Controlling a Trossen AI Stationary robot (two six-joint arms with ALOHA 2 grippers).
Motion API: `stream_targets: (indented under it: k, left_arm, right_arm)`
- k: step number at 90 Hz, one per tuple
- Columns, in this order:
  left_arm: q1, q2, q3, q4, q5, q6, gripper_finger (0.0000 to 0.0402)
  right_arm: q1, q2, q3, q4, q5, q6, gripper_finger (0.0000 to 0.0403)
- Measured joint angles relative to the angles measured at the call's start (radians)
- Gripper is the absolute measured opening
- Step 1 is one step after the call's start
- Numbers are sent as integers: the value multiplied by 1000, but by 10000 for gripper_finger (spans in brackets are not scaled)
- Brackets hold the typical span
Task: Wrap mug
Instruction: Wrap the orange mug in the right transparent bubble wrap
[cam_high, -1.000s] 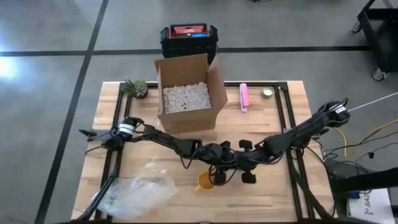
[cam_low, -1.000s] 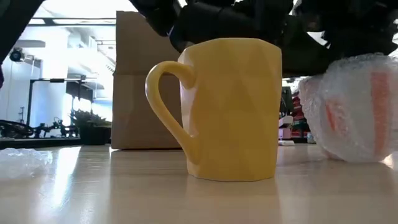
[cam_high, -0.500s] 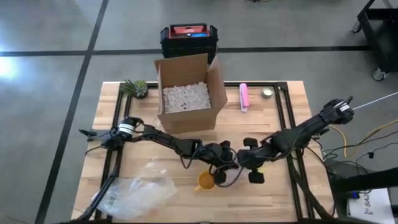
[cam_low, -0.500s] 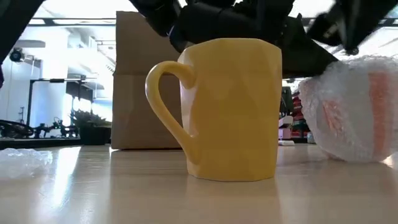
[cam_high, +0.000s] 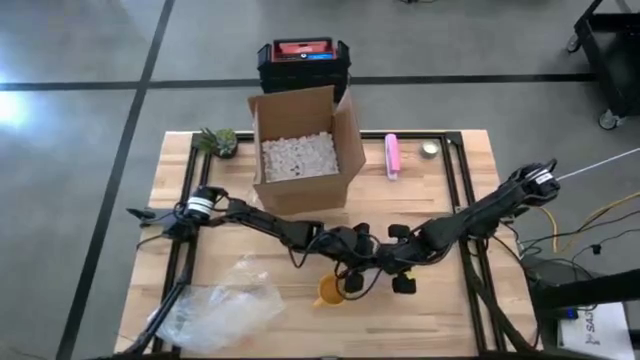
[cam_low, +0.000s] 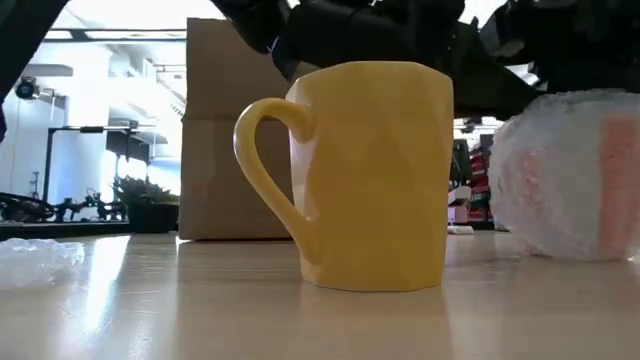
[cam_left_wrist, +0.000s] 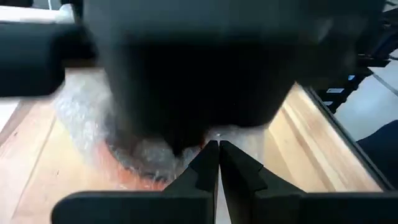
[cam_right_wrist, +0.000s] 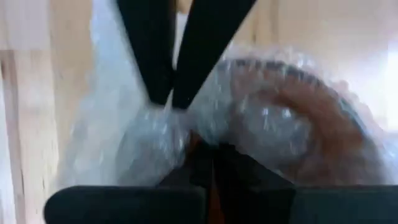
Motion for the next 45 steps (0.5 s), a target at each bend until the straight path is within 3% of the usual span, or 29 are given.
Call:
stream_targets:
  k: [17,45]
  left_arm:
    - [0,-3,0,-26,4,1,0]
    - [1,-5,4,-46,0,5,0]
  right_arm:
    - [-1,57,21,53,-13,-31,0]
    - [1,-24,152,-129,-23,-40,0]
